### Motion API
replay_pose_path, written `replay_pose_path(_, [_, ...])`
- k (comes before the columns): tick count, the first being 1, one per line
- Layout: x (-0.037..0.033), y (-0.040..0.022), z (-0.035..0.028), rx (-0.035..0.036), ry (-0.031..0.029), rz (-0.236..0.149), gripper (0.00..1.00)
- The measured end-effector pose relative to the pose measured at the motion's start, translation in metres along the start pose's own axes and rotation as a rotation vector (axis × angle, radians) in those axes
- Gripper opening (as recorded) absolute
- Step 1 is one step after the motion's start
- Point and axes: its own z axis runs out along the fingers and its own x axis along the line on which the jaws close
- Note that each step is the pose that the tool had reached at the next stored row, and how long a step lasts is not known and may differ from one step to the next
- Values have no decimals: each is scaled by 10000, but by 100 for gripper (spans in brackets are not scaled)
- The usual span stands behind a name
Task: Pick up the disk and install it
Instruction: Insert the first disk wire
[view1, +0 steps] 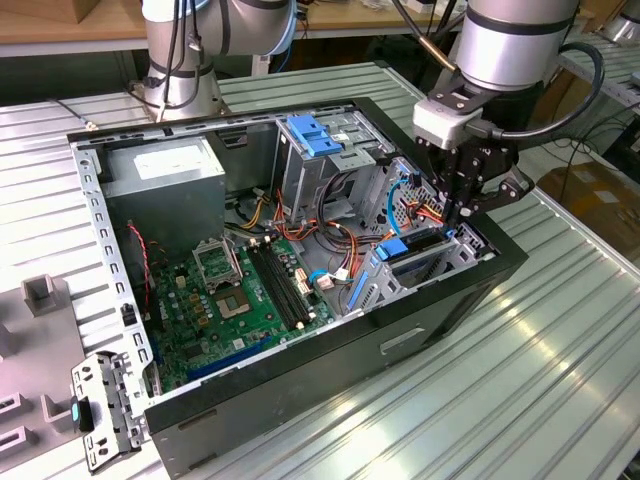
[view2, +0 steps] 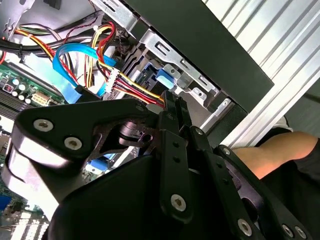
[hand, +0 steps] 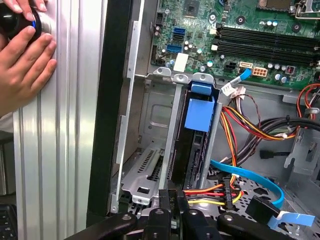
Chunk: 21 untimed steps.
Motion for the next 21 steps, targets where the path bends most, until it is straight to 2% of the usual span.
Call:
replay_pose_path(10, [-2, 0, 0, -16, 16, 96, 16])
replay_pose_path(13, [-3, 0, 3, -159, 168, 939, 16])
replay_pose_path(15, [-8, 0, 4, -204, 219, 1205, 16])
replay_pose_path(19, [-76, -7, 5, -208, 190, 1239, 16])
replay_pose_path(21, [-118, -8, 18, -213, 194, 1273, 16])
